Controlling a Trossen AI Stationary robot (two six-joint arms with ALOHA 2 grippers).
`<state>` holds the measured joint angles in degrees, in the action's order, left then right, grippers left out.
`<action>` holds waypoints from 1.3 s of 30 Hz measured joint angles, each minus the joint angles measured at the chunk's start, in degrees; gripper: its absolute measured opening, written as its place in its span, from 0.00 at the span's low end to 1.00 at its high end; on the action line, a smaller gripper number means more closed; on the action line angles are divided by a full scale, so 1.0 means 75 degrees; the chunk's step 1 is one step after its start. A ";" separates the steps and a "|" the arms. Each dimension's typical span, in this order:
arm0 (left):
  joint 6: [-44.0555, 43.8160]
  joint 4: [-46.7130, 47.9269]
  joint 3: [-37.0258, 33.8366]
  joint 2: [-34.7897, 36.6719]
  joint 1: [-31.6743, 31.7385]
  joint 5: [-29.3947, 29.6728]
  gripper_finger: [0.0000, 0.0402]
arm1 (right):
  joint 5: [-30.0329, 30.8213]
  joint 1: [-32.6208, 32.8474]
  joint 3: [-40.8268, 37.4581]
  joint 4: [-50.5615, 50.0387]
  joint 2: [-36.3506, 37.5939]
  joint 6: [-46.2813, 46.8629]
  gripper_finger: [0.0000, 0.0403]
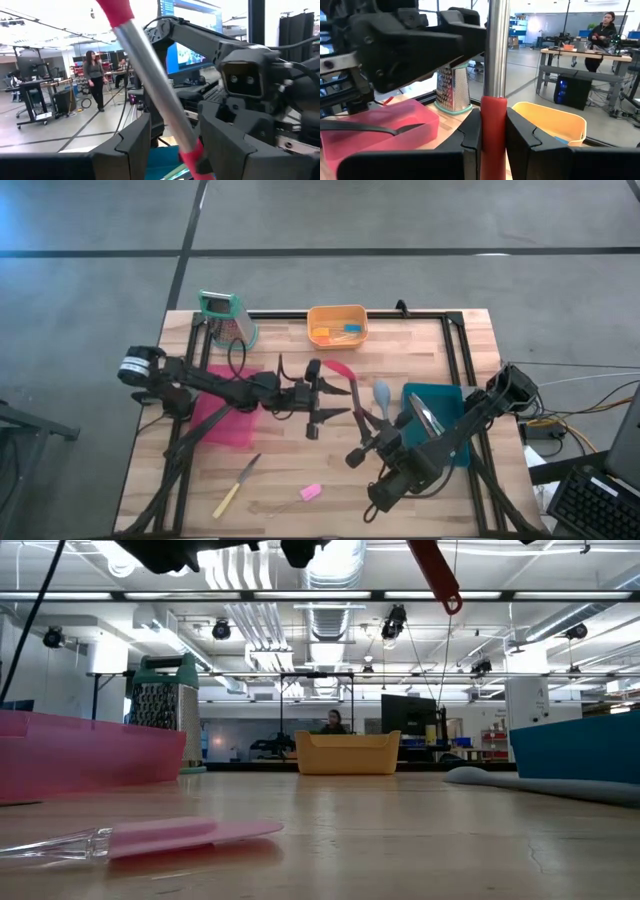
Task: Pick & Place Kitchen Items
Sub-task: Put the red serving spoon into the pink bin
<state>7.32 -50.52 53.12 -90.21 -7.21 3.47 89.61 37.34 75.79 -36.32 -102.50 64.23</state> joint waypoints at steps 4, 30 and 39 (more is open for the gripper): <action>-0.0298 0.0000 0.0020 0.0000 0.0170 -0.0170 0.44 | -0.0120 0.0003 0.0000 0.0210 -0.0001 -0.0318 0.11; -0.0949 0.0050 0.0935 -0.0745 0.0435 -0.1510 0.44 | -0.0416 0.0003 0.0006 0.0542 -0.0012 -0.0854 0.11; -0.0967 0.0375 0.0936 -0.0623 0.0415 -0.1741 0.12 | -0.0525 -0.0007 -0.0009 0.0485 -0.0023 -0.1105 0.11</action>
<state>0.07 -47.71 60.14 -94.89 -4.09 -9.59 85.67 37.29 75.72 -32.68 -102.67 55.94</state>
